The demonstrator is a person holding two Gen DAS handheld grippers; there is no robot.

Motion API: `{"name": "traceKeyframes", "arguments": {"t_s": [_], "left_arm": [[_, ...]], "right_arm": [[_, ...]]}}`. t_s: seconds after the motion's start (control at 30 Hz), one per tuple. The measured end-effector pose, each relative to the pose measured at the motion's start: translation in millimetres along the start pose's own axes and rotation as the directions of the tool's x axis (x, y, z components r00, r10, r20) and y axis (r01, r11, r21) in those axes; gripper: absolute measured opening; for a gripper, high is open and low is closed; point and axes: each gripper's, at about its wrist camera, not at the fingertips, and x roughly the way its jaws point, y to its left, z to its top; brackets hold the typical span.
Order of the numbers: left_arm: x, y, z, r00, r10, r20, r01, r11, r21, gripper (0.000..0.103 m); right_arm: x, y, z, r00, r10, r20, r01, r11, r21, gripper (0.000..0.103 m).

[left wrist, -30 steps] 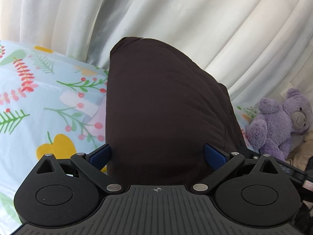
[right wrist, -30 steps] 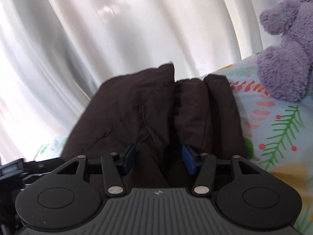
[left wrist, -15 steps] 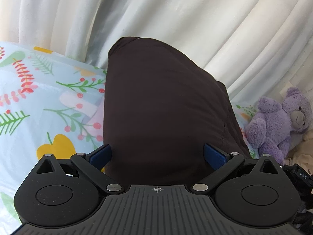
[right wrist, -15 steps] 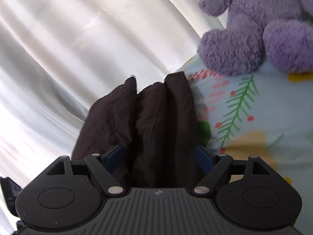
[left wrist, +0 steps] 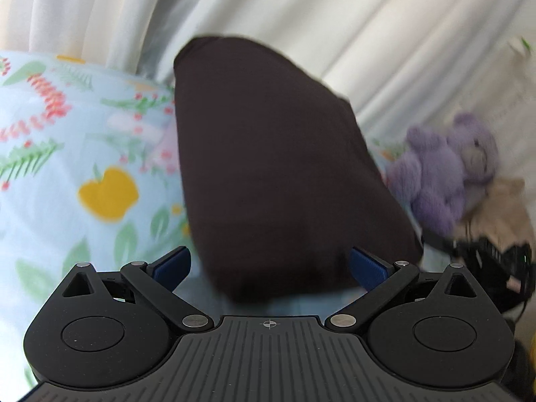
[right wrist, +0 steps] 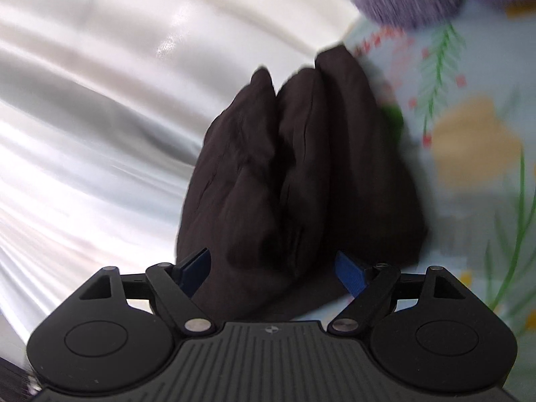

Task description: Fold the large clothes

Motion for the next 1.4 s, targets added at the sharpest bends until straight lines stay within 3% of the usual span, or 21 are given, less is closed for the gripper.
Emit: {"name": "traceKeyframes", "arguments": {"t_s": [0.03, 0.07, 0.1, 0.2, 0.27, 0.33, 0.4, 0.43, 0.57, 0.63, 0.67, 0.73, 0.8, 0.93, 1.03, 1.13, 1.2, 1.27, 1.33, 1.4], "left_arm": [[1, -1, -8, 1.000, -0.004, -0.016, 0.004, 1.000, 0.007, 0.103], [5, -2, -14, 0.999, -0.007, -0.038, 0.008, 1.000, 0.016, 0.103], [11, -4, -18, 0.998, 0.004, -0.062, -0.002, 1.000, 0.029, 0.103], [30, -11, -21, 0.994, 0.093, -0.059, -0.089, 0.994, 0.069, 0.103], [37, -14, -20, 0.990, 0.141, -0.027, -0.138, 0.987, 0.084, 0.103], [43, -13, -19, 0.988, 0.153, -0.013, -0.152, 0.984, 0.091, 0.103], [48, -7, -21, 0.973, 0.230, -0.029, -0.227, 0.970, 0.088, 0.101], [49, -1, -22, 0.968, 0.246, -0.051, -0.242, 0.967, 0.083, 0.098], [23, 41, -18, 0.992, 0.054, -0.118, -0.059, 0.998, -0.036, 0.095], [3, 64, -12, 0.996, 0.001, -0.090, -0.010, 0.995, -0.099, 0.097], [-5, 74, -7, 0.997, -0.021, -0.074, 0.012, 0.992, -0.128, 0.099], [-9, 82, 4, 0.997, -0.057, -0.056, 0.047, 0.986, -0.158, 0.099], [-6, 76, 17, 0.996, -0.076, -0.047, 0.070, 0.990, -0.122, 0.099], [-7, 72, 45, 0.978, -0.207, 0.031, 0.209, 0.969, -0.132, 0.100], [5, 72, 62, 0.984, -0.166, 0.071, 0.174, 0.976, -0.134, 0.102], [45, 82, 72, 0.988, -0.156, 0.023, 0.157, 0.957, -0.244, 0.102], [64, 86, 76, 0.986, -0.163, 0.018, 0.162, 0.944, -0.287, 0.102], [72, 92, 77, 0.973, -0.223, 0.059, 0.230, 0.920, -0.319, 0.102], [77, 91, 76, 0.968, -0.239, 0.080, 0.252, 0.908, -0.334, 0.102], [80, 89, 76, 0.972, -0.219, 0.087, 0.235, 0.914, -0.331, 0.103]], "right_arm": [[2, -1, -3, 1.000, 0.018, 0.006, -0.018, 1.000, 0.011, 0.073], [6, -1, -5, 1.000, 0.021, 0.011, -0.021, 1.000, 0.015, 0.050], [9, 0, -5, 1.000, 0.006, 0.022, -0.006, 1.000, 0.028, 0.042], [9, 0, -5, 0.999, 0.003, 0.039, -0.006, 0.998, 0.060, 0.036], [8, 1, -5, 0.998, -0.043, 0.035, 0.042, 0.999, 0.032, 0.034], [12, 1, -7, 0.995, -0.102, 0.021, 0.103, 0.995, -0.001, 0.034], [14, 5, -4, 0.992, -0.123, 0.004, 0.123, 0.991, -0.061, 0.035], [12, 8, -1, 0.992, -0.122, -0.002, 0.122, 0.988, -0.092, 0.041], [-20, 17, 18, 0.978, -0.181, 0.108, 0.199, 0.960, -0.196, 0.087], [-34, 10, 35, 0.968, -0.195, 0.156, 0.221, 0.960, -0.171, 0.096], [-36, 3, 45, 0.974, -0.171, 0.147, 0.193, 0.969, -0.152, 0.098], [-29, -15, 64, 0.987, -0.119, 0.104, 0.129, 0.988, -0.089, 0.099], [-13, -28, 79, 0.990, -0.117, 0.075, 0.120, 0.992, -0.037, 0.099], [20, -31, 92, 0.994, -0.105, 0.013, 0.105, 0.992, -0.066, 0.099], [42, -37, 102, 0.996, -0.081, -0.027, 0.080, 0.995, -0.055, 0.099], [58, -34, 106, 0.997, -0.074, -0.024, 0.072, 0.996, -0.060, 0.097], [67, -29, 107, 0.995, -0.097, -0.025, 0.095, 0.992, -0.089, 0.083], [74, -23, 108, 0.987, -0.152, -0.042, 0.146, 0.981, -0.128, 0.060], [83, -19, 108, 0.983, -0.175, -0.057, 0.165, 0.974, -0.154, 0.055], [88, -12, 105, 0.980, -0.181, -0.082, 0.164, 0.970, -0.182, 0.049]]}}
